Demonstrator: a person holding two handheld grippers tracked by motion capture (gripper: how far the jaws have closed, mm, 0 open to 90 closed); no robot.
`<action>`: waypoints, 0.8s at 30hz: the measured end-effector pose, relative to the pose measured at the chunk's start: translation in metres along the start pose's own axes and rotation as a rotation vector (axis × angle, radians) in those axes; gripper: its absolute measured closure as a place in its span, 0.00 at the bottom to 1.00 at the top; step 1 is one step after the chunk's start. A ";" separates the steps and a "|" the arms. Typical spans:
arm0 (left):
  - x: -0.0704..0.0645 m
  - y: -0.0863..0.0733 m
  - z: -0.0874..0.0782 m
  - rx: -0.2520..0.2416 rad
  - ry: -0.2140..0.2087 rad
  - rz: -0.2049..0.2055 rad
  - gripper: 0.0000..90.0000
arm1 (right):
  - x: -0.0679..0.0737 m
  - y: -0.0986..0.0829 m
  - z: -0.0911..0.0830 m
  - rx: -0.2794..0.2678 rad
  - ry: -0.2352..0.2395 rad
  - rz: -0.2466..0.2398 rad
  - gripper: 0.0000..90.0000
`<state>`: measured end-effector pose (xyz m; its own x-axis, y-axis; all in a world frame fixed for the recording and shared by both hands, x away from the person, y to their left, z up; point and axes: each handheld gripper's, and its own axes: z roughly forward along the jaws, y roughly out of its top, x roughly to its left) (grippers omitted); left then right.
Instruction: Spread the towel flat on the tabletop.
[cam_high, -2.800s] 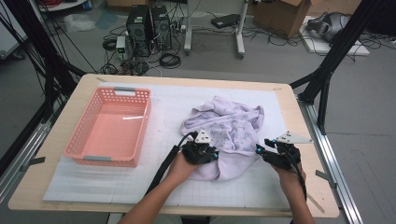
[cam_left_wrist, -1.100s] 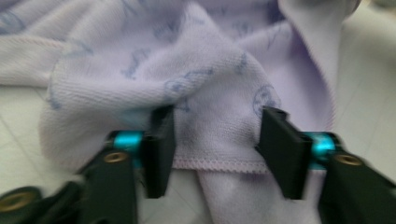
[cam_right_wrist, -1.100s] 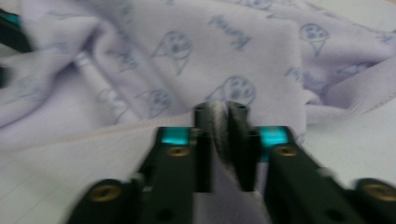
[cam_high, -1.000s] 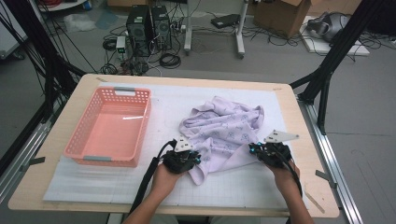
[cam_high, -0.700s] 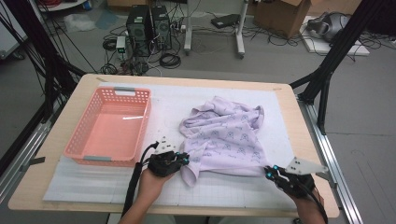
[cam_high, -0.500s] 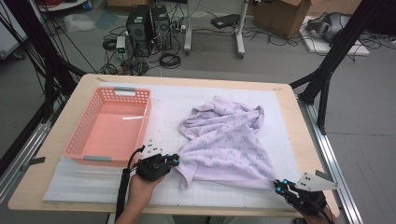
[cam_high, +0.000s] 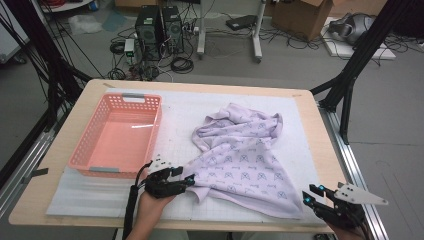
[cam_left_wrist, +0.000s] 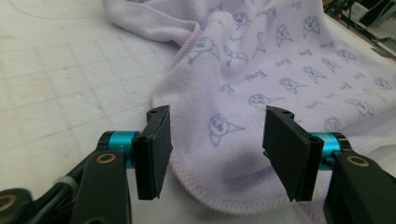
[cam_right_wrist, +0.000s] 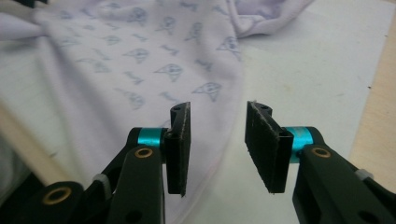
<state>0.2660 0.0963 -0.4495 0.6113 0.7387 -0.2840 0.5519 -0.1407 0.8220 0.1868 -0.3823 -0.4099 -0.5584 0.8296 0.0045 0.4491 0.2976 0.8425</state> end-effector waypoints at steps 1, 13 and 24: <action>-0.001 0.002 0.004 0.011 -0.001 0.008 0.45 | -0.003 0.001 0.006 0.002 -0.014 0.015 0.69; 0.005 0.015 0.015 0.080 0.112 0.126 0.96 | -0.031 0.028 0.095 0.112 -0.082 0.080 0.80; 0.017 0.008 -0.006 0.028 0.080 0.166 0.95 | -0.014 0.054 0.146 0.140 0.103 0.053 0.67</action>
<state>0.2775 0.1118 -0.4448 0.6488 0.7537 -0.1044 0.4634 -0.2826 0.8399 0.3204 -0.3091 -0.4433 -0.5967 0.7951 0.1084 0.5687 0.3237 0.7561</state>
